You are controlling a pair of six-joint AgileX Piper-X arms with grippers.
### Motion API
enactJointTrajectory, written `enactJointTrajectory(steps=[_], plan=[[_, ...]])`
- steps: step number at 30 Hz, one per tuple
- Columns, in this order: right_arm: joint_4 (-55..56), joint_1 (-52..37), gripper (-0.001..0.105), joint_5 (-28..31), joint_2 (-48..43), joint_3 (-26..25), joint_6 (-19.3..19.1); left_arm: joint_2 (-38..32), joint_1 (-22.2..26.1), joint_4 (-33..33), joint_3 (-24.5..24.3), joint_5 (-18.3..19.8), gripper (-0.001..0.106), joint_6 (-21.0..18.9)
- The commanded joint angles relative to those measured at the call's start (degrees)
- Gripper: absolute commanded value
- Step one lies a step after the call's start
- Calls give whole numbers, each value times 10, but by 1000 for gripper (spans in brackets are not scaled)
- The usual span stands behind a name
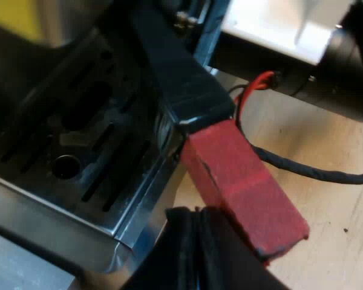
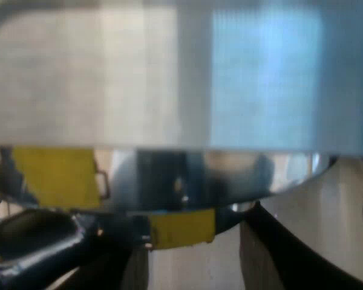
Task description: Put the handle in the coffee machine
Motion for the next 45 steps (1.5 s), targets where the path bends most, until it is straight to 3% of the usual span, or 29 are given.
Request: enactJointTrajectory(steps=[1, 18, 23, 38, 45], plan=[[-59, 4, 40, -45, -28, -22, -1, -5, -24, 29, 2, 31, 0, 1], [-12, 10, 40, -47, -28, -22, -1, -5, -30, 61, 2, 44, 0, 3], [28, 17, 40, -47, -28, -22, -1, -5, -30, 108, 2, 48, 0, 48], [42, 21, 37, -39, -28, -21, -1, -5, -30, 129, 2, 89, 0, 51], [74, 25, 37, -39, -28, -21, 4, -5, -30, 129, 2, 91, 0, 51]])
